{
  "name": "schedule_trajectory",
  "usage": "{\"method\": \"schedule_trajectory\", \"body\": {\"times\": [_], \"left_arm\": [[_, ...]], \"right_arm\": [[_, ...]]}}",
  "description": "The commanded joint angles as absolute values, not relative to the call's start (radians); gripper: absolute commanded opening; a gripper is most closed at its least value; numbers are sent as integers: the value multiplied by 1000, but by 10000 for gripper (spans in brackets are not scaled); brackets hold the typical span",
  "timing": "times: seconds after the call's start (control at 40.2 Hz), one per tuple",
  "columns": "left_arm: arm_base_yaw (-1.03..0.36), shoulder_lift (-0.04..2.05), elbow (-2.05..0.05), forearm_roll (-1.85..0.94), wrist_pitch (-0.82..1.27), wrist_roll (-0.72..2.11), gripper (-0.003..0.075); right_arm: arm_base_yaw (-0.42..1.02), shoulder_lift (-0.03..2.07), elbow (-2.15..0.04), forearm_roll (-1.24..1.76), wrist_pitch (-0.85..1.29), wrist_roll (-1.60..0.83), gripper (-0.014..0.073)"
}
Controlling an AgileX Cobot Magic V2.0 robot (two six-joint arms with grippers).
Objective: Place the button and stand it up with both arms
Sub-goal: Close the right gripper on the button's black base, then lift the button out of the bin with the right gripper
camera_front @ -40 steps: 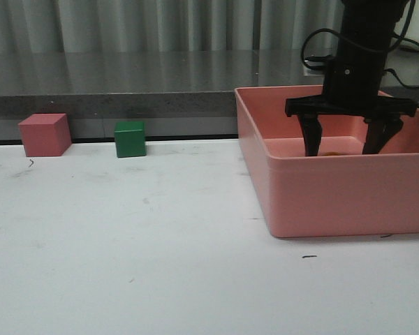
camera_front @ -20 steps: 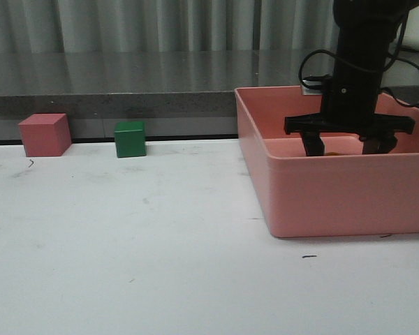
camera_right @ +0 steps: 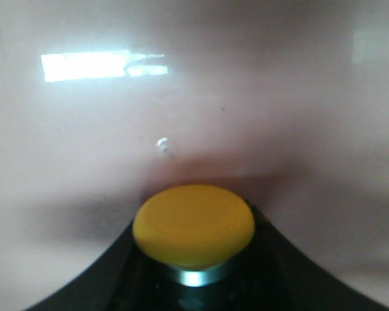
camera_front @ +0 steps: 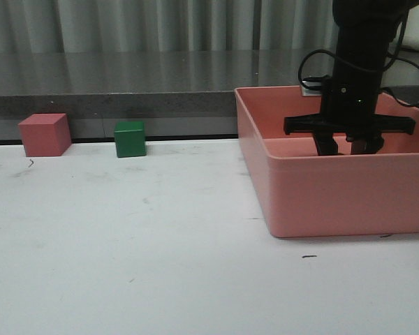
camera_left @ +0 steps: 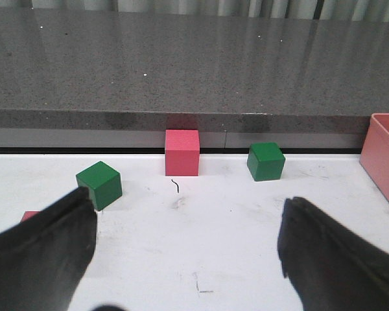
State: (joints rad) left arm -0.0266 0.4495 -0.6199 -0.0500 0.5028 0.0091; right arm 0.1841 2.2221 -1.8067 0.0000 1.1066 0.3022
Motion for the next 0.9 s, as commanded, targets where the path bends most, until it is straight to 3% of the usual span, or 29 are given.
{"method": "schedule_trajectory", "body": {"times": [0.0,0.623,0.872], "left_arm": [[-33,462,-647,-59,429,9,563],[-33,462,-647,-59,429,9,563],[-33,462,-647,-59,429,9,563]], "right_arm": [[188,2114,-1833,-15,1121,299,181],[241,1840,-1833,137,1221,300,181],[432,1833,-1833,75,1264,424,181]]}}
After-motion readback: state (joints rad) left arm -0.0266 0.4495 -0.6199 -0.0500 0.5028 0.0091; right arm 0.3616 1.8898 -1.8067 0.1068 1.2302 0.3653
